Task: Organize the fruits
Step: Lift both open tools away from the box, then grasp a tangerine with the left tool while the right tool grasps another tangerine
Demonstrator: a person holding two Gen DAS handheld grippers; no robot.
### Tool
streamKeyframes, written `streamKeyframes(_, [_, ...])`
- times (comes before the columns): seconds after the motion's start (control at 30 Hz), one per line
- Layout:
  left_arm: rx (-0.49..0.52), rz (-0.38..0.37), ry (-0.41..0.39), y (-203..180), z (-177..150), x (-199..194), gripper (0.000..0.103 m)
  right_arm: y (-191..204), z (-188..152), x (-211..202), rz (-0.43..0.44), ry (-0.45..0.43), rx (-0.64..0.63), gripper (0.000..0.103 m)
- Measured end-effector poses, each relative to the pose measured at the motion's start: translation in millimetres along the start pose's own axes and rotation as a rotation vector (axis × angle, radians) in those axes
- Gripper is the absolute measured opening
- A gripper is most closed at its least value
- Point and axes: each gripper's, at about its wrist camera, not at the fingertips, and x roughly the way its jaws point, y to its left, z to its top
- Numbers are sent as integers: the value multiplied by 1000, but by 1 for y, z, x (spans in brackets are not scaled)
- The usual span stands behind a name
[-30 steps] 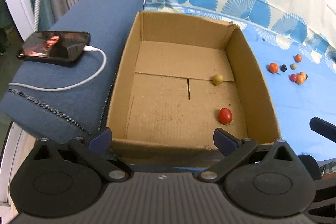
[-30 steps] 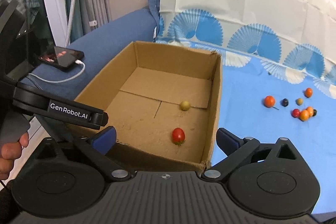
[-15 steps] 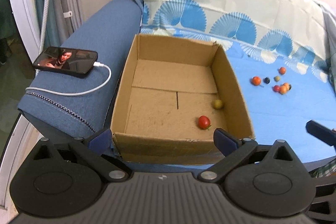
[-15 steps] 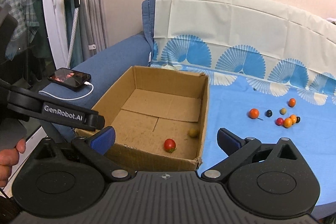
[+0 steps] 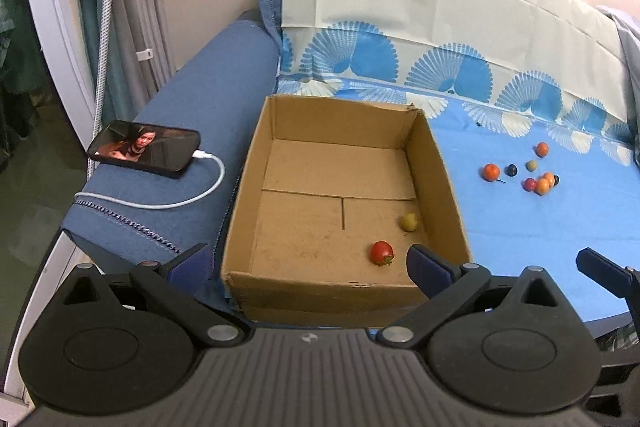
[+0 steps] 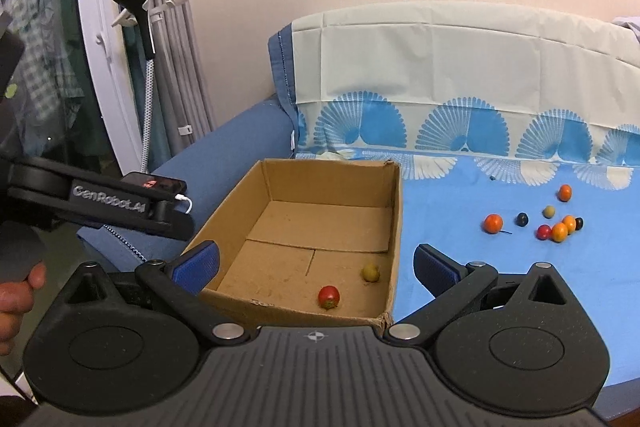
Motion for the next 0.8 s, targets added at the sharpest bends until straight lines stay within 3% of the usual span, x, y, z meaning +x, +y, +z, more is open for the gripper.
streamKeyframes(0.4, [85, -15, 48, -48, 7, 24, 103, -43, -6, 2, -37, 1, 98, 102])
streamKeyframes(0.8, [125, -71, 90, -106, 40, 73, 103, -123, -6, 19, -206, -8, 193, 102])
